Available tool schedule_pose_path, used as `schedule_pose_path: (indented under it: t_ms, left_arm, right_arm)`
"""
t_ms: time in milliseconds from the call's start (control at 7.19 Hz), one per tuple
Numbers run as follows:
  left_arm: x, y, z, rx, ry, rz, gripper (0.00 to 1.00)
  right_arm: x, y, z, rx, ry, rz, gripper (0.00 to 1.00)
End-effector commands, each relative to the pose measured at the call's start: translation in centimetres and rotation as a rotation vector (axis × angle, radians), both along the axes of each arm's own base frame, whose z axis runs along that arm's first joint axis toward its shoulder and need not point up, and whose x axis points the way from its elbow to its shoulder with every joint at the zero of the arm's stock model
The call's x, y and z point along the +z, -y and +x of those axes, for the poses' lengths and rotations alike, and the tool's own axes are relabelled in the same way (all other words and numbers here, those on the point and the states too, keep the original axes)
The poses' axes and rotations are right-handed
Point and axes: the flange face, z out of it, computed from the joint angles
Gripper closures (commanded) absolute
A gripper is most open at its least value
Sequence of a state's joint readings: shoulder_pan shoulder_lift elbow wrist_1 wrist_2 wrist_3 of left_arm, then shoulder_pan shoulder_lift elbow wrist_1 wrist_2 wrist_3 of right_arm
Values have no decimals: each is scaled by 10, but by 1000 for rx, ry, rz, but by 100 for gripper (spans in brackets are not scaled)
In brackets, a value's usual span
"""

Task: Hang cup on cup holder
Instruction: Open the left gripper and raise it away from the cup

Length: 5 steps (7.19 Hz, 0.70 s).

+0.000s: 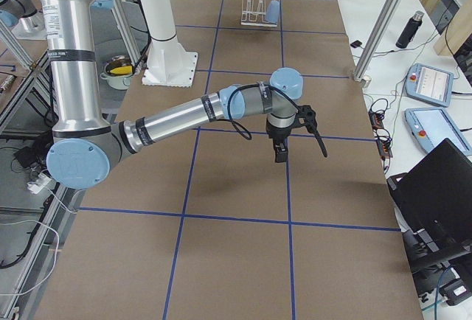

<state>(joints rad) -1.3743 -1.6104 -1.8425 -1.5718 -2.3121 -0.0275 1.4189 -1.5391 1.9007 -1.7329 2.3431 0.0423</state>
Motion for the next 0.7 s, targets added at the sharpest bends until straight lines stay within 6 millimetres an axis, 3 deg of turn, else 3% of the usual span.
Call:
schedule_pose_path:
  t_ms: [0,557]
  left_arm:
    - [22,-5,-10,-32,-22,-79,3]
    - [16,-5,-9,-57,-38,-91,2]
  right_arm:
    - [27,-22,6,-24,-28,-5,0]
    - [28,-23,6,-25,-25,-7,0]
